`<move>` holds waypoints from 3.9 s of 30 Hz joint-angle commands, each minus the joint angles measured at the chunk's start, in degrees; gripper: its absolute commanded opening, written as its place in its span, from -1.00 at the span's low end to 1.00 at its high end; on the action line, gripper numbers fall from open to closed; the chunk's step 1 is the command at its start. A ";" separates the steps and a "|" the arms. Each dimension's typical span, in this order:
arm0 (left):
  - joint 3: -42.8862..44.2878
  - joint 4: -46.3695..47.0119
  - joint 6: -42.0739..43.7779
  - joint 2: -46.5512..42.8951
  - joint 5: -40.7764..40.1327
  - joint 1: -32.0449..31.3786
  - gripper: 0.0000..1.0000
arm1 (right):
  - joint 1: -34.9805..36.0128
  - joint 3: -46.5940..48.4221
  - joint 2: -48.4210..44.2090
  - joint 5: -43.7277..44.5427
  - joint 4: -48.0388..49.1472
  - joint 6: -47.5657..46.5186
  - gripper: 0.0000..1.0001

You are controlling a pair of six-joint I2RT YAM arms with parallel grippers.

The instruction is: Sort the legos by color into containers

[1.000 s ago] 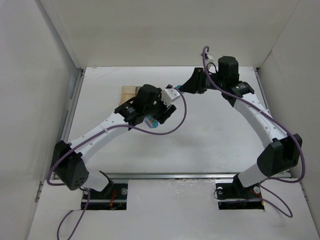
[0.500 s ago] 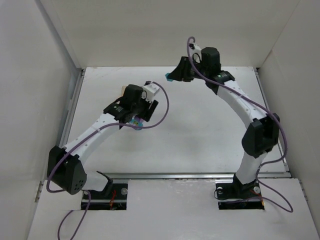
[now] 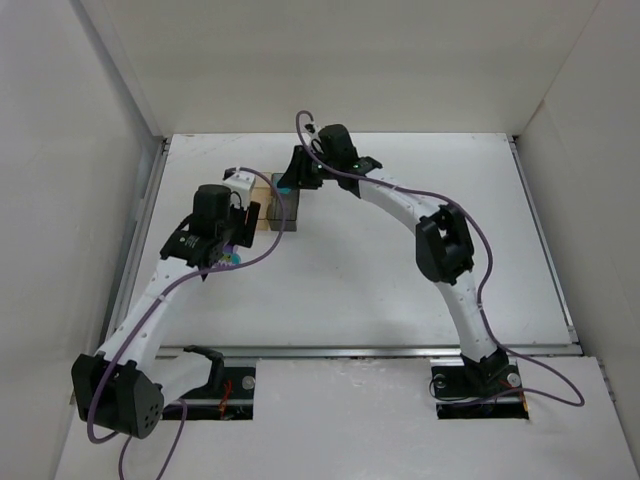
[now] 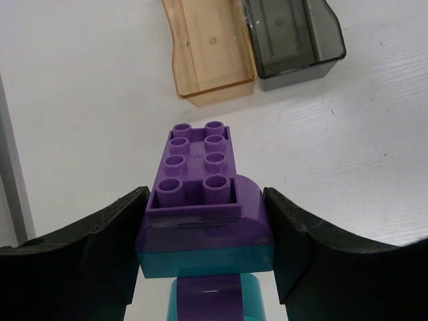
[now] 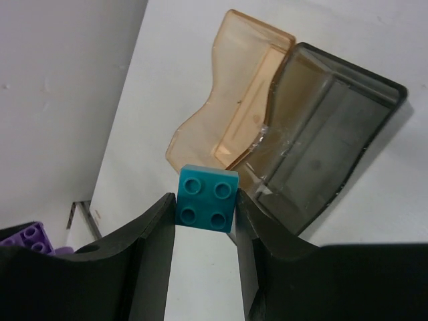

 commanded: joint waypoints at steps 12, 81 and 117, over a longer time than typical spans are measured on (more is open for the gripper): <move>-0.21 3.30 2.35 -0.52 3.67 0.74 -1.00 | -0.18 3.07 2.07 -4.61 2.75 0.90 0.52; 31.52 -11.37 24.23 25.15 74.43 -1.81 -1.00 | -2.81 -25.58 -38.19 -31.15 -5.77 -48.50 -0.48; 0.33 7.17 0.06 -1.64 -8.15 5.92 -1.00 | 5.26 6.31 -2.01 8.65 9.61 4.66 -1.00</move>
